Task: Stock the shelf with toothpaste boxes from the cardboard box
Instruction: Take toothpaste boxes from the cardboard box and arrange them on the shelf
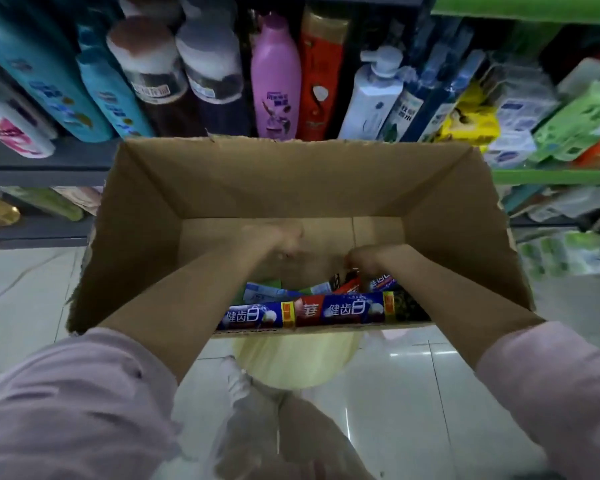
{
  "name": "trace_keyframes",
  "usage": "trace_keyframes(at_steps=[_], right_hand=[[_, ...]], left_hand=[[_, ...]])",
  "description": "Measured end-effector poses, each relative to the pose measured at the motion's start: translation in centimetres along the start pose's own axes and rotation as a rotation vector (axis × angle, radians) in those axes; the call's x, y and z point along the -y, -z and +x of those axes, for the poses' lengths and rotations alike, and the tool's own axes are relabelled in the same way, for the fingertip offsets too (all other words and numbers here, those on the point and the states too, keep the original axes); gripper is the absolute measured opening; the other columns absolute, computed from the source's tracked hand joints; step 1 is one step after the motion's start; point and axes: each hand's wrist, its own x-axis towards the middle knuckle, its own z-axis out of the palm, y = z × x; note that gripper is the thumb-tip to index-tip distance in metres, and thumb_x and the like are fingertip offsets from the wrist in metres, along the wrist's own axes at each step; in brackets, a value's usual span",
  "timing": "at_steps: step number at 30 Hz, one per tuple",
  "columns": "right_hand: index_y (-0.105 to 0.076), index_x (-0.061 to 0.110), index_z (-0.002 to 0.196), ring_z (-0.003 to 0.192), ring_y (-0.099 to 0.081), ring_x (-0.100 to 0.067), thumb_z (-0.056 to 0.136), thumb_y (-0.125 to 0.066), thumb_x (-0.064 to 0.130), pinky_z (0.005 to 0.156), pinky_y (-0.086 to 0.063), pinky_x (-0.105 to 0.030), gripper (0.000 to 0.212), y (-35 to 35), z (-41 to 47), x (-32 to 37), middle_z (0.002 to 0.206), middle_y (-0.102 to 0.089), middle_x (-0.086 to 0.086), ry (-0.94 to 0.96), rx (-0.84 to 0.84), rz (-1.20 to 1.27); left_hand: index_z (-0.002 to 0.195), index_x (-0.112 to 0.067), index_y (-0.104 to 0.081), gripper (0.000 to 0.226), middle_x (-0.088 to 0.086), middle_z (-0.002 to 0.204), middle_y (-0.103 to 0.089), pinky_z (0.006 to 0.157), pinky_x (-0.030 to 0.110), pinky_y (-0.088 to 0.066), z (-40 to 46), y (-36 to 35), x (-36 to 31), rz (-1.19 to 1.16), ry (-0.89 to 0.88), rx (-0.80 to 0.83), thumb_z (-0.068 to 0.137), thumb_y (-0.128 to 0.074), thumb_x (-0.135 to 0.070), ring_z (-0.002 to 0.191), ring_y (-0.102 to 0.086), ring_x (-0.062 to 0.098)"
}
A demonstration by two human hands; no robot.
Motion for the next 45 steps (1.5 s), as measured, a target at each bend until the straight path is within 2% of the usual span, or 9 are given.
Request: trace_keyframes(at_steps=[3, 9, 14, 17, 20, 29, 37, 42, 45], right_hand=[[-0.059, 0.021, 0.112, 0.119, -0.049, -0.027, 0.076, -0.072, 0.008, 0.102, -0.042, -0.046, 0.041, 0.1, 0.8, -0.7, 0.13, -0.054, -0.004, 0.034, 0.049, -0.022], [-0.042, 0.016, 0.128, 0.113, -0.05, -0.023, 0.081, -0.071, 0.024, 0.09, -0.041, -0.035, 0.056, 0.0, 0.4, -1.9, 0.133, -0.051, -0.007, 0.082, -0.089, 0.23], [-0.041, 0.014, 0.125, 0.111, -0.056, -0.025, 0.084, -0.067, 0.029, 0.079, -0.044, -0.031, 0.051, 0.4, 0.2, -0.7, 0.13, -0.053, -0.01, 0.135, -0.272, 0.347], [-0.041, 0.014, 0.128, 0.109, -0.058, -0.026, 0.086, -0.064, 0.033, 0.08, -0.046, -0.031, 0.051, 0.4, 0.6, 0.7, 0.13, -0.055, -0.01, 0.153, -0.315, 0.337], [-0.04, 0.015, 0.132, 0.11, -0.058, -0.025, 0.089, -0.06, 0.036, 0.082, -0.046, -0.03, 0.052, 0.5, 0.6, 1.4, 0.131, -0.055, -0.01, 0.15, -0.331, 0.379], [-0.041, 0.016, 0.138, 0.115, -0.057, -0.026, 0.091, -0.057, 0.038, 0.082, -0.043, -0.027, 0.055, 1.0, -0.3, 1.6, 0.135, -0.054, -0.008, 0.129, -0.389, 0.458], [-0.036, 0.019, 0.143, 0.12, -0.053, -0.027, 0.093, -0.054, 0.036, 0.087, -0.039, -0.029, 0.056, 1.0, -0.3, 2.0, 0.14, -0.049, -0.008, 0.133, -0.471, 0.455], [-0.043, 0.017, 0.138, 0.115, -0.057, -0.031, 0.095, -0.052, 0.036, 0.095, -0.044, -0.035, 0.048, 1.6, -0.7, 1.8, 0.133, -0.056, -0.012, 0.135, -0.6, 0.549], [-0.044, 0.013, 0.134, 0.114, -0.057, -0.034, 0.095, -0.049, 0.037, 0.097, -0.045, -0.043, 0.046, 2.2, -1.2, 2.3, 0.131, -0.057, -0.014, 0.131, -0.698, 0.687]], left_hand=[[0.091, -0.011, -0.059, 0.021, 0.007, 0.09, -0.061, 0.071, 0.025, -0.042, 0.6, -0.8, 0.0, -0.031, -0.009, -0.013, 0.096, -0.05, -0.029, 0.063, -0.055, 0.017], [0.106, -0.008, -0.066, 0.02, 0.009, 0.114, -0.066, 0.084, 0.029, -0.044, 0.3, -1.9, 1.7, -0.086, -0.03, -0.015, 0.093, -0.053, -0.018, 0.092, -0.058, 0.022], [0.093, -0.022, -0.067, 0.007, 0.0, 0.115, -0.063, 0.098, 0.034, -0.043, 0.4, -4.1, 2.6, -0.125, 0.005, 0.173, 0.089, -0.061, -0.024, 0.105, -0.055, 0.016], [0.11, -0.021, -0.066, 0.026, -0.002, 0.124, -0.06, 0.102, 0.041, -0.044, 1.1, -5.1, 2.5, -0.032, 0.034, 0.311, 0.088, -0.06, -0.033, 0.112, -0.055, 0.018], [0.111, -0.022, -0.064, 0.025, -0.002, 0.125, -0.059, 0.102, 0.042, -0.044, 1.7, -5.2, 2.3, -0.002, 0.036, 0.308, 0.086, -0.063, -0.026, 0.113, -0.054, 0.02], [0.125, -0.019, -0.051, 0.038, 0.003, 0.134, -0.053, 0.106, 0.045, -0.04, 1.4, -5.0, 2.5, 0.017, 0.067, 0.404, 0.093, -0.052, -0.04, 0.122, -0.05, 0.023], [0.122, -0.016, -0.056, 0.039, 0.002, 0.125, -0.057, 0.103, 0.041, -0.041, 1.7, -4.2, 5.2, -0.136, 0.008, 0.141, 0.093, -0.052, -0.041, 0.112, -0.053, 0.021], [0.09, -0.005, -0.062, 0.03, 0.006, 0.081, -0.054, 0.065, 0.027, -0.035, -0.2, -1.8, 6.1, -0.337, -0.005, -0.158, 0.097, -0.049, -0.031, 0.08, -0.046, 0.019], [0.095, -0.008, -0.061, 0.018, 0.004, 0.079, -0.053, 0.058, 0.023, -0.033, -2.1, -1.1, 5.8, -0.593, -0.024, -0.286, 0.098, -0.048, -0.021, 0.071, -0.046, 0.015]])
